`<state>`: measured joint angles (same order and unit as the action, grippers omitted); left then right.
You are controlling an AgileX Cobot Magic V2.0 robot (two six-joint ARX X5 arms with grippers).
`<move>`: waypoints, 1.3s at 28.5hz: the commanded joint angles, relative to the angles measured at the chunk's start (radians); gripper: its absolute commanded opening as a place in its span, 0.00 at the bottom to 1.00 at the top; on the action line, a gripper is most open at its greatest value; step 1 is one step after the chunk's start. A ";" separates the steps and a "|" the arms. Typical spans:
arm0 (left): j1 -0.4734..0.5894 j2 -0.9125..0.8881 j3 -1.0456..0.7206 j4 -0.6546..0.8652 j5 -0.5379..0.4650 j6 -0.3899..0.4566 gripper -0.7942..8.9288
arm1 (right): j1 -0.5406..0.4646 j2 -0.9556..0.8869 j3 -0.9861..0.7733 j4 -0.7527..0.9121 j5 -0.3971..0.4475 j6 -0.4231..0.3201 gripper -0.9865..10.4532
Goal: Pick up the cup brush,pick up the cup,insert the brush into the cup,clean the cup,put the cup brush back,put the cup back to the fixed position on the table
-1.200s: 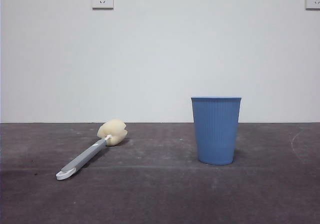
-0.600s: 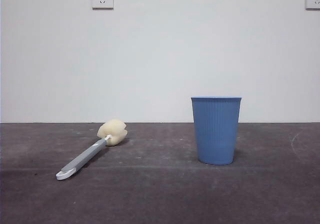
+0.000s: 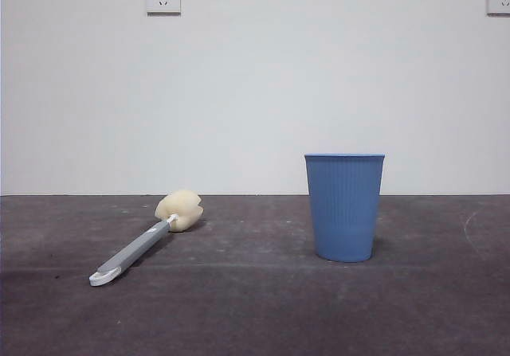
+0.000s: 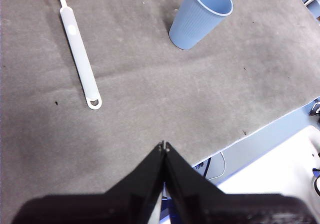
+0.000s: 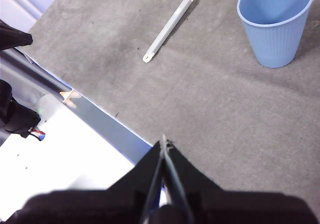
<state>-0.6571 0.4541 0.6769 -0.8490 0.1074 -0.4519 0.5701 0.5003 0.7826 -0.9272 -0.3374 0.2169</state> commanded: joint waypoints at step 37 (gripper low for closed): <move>0.630 -0.452 -0.660 0.748 -0.018 0.473 0.08 | 0.002 0.000 0.000 0.003 0.003 -0.006 0.09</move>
<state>-0.0307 0.0067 0.0265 -0.1036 0.0887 0.0566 0.5701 0.5003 0.7826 -0.9276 -0.3374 0.2169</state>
